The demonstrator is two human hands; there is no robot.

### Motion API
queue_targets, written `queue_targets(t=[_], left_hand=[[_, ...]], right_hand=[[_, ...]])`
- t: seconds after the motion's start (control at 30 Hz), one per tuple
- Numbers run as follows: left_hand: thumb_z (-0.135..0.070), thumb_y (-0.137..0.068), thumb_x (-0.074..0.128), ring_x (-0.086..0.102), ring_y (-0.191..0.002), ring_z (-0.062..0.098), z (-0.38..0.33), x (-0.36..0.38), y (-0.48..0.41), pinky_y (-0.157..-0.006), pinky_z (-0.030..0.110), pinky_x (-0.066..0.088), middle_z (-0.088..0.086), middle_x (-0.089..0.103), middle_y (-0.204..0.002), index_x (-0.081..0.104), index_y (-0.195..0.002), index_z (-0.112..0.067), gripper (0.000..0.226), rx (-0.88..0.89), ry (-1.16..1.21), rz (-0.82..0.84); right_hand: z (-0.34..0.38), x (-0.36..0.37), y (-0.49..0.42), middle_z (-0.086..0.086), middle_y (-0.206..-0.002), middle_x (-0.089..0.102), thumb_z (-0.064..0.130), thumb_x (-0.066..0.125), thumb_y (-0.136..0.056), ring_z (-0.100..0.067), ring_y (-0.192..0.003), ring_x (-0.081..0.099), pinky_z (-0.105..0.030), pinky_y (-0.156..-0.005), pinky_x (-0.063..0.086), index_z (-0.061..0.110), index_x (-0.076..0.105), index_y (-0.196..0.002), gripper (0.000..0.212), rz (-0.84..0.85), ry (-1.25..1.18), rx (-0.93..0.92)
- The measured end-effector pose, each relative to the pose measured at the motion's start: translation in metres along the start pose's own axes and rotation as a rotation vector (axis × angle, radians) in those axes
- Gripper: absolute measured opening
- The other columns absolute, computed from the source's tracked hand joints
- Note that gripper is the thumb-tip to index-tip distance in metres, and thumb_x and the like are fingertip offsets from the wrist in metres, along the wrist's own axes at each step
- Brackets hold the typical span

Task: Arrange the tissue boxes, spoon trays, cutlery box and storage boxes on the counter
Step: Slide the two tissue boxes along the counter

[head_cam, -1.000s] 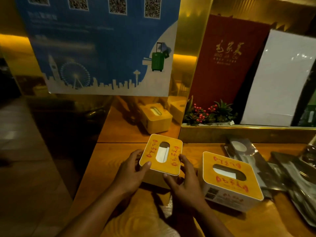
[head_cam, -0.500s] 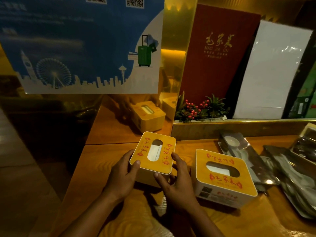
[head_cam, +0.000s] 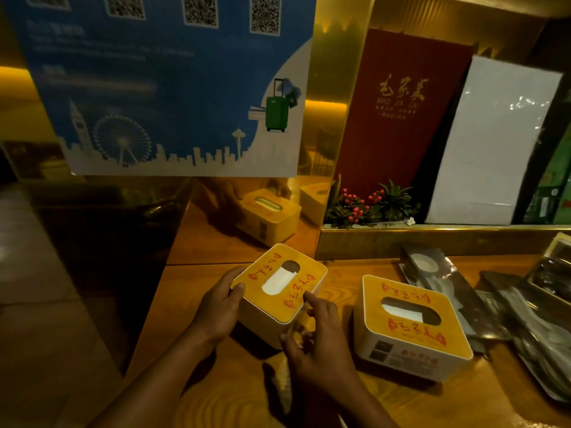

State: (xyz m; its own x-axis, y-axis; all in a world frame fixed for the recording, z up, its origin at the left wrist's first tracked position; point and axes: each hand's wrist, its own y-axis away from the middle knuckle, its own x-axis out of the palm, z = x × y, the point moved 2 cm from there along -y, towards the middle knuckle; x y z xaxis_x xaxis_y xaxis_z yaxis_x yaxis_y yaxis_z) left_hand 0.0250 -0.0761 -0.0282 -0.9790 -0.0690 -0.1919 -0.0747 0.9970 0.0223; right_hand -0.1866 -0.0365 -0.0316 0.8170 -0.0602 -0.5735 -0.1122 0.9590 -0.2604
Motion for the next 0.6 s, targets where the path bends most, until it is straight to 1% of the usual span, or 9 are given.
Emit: queue_targets(t=[0.07,0.1,0.23,0.3,0.4,0.43,0.47,0.53,0.6], left_hand=[[-0.030,-0.108,0.038,0.061,-0.116,0.017,-0.0001,-0.0028,-0.0009,-0.092,0.043,0.057,-0.003,0.062,-0.132,0.047,-0.139,-0.038,0.034,-0.010,0.002,-0.008],[-0.030,-0.108,0.038,0.061,-0.117,0.017,0.0001,-0.0035,-0.0012,-0.093,0.044,0.057,-0.003,0.061,-0.132,0.048,-0.139,-0.038,0.034,-0.012,0.004,-0.014],[-0.031,-0.108,0.036,0.061,-0.115,0.017,0.0015,-0.0033,-0.0019,-0.094,0.046,0.056,-0.003,0.062,-0.128,0.049,-0.135,-0.038,0.031,-0.009,0.012,-0.023],[-0.031,-0.108,0.036,0.061,-0.114,0.017,0.0012,-0.0040,-0.0030,-0.093,0.045,0.056,-0.004,0.062,-0.127,0.050,-0.132,-0.039,0.029,-0.006,0.018,-0.025],[-0.030,-0.108,0.036,0.061,-0.116,0.018,0.0001,-0.0065,-0.0044,-0.094,0.046,0.056,-0.004,0.063,-0.128,0.051,-0.132,-0.038,0.029,-0.009,0.035,-0.016],[-0.031,-0.108,0.036,0.061,-0.116,0.018,-0.0003,-0.0071,-0.0046,-0.095,0.046,0.055,-0.004,0.063,-0.128,0.051,-0.131,-0.039,0.029,-0.010,0.036,-0.012],[-0.031,-0.108,0.036,0.061,-0.116,0.018,-0.0008,-0.0074,-0.0045,-0.095,0.046,0.056,-0.004,0.063,-0.128,0.052,-0.129,-0.041,0.028,-0.013,0.032,-0.009],[-0.032,-0.108,0.035,0.061,-0.116,0.017,-0.0028,-0.0069,-0.0036,-0.094,0.046,0.056,-0.004,0.063,-0.128,0.052,-0.126,-0.043,0.027,-0.017,0.025,-0.008],[-0.033,-0.108,0.035,0.062,-0.113,0.017,-0.0039,-0.0043,-0.0006,-0.090,0.043,0.057,-0.002,0.063,-0.128,0.051,-0.131,-0.039,0.028,-0.014,-0.001,-0.036]], right_hand=[[0.0025,-0.0003,0.0018,0.016,-0.141,0.030,0.041,0.074,-0.083,-0.003,-0.126,0.037,-0.008,-0.076,0.049,0.031,0.029,-0.149,0.080,0.010,0.032,-0.022],[0.0030,-0.0004,0.0027,0.018,-0.139,0.029,0.040,0.074,-0.083,-0.002,-0.125,0.036,-0.004,-0.073,0.046,0.030,0.029,-0.149,0.080,0.018,0.042,-0.027],[0.0019,0.0006,0.0040,0.016,-0.139,0.028,0.035,0.074,-0.084,0.001,-0.124,0.032,0.001,-0.074,0.042,0.029,0.032,-0.148,0.077,0.022,0.080,-0.052],[0.0002,-0.0003,0.0032,0.014,-0.141,0.030,0.035,0.073,-0.084,0.001,-0.125,0.032,-0.003,-0.078,0.043,0.032,0.036,-0.146,0.073,0.011,0.117,-0.055],[-0.0004,-0.0038,-0.0004,0.009,-0.143,0.034,0.037,0.072,-0.082,-0.006,-0.127,0.038,-0.020,-0.089,0.051,0.040,0.040,-0.140,0.066,-0.018,0.150,-0.054],[0.0006,-0.0036,-0.0013,0.009,-0.142,0.035,0.037,0.072,-0.082,-0.007,-0.127,0.040,-0.022,-0.090,0.052,0.041,0.040,-0.138,0.065,-0.015,0.146,-0.052],[0.0018,-0.0028,-0.0017,0.010,-0.141,0.035,0.038,0.072,-0.082,-0.008,-0.127,0.041,-0.021,-0.088,0.052,0.041,0.040,-0.138,0.065,-0.006,0.136,-0.049],[0.0047,-0.0008,-0.0020,0.015,-0.137,0.032,0.041,0.073,-0.081,-0.006,-0.126,0.040,-0.015,-0.084,0.050,0.040,0.038,-0.137,0.066,0.007,0.103,-0.052],[0.0083,-0.0009,-0.0032,0.020,-0.135,0.028,0.056,0.073,-0.077,-0.003,-0.126,0.038,-0.012,-0.082,0.047,0.039,0.033,-0.139,0.076,0.040,0.059,-0.051]])
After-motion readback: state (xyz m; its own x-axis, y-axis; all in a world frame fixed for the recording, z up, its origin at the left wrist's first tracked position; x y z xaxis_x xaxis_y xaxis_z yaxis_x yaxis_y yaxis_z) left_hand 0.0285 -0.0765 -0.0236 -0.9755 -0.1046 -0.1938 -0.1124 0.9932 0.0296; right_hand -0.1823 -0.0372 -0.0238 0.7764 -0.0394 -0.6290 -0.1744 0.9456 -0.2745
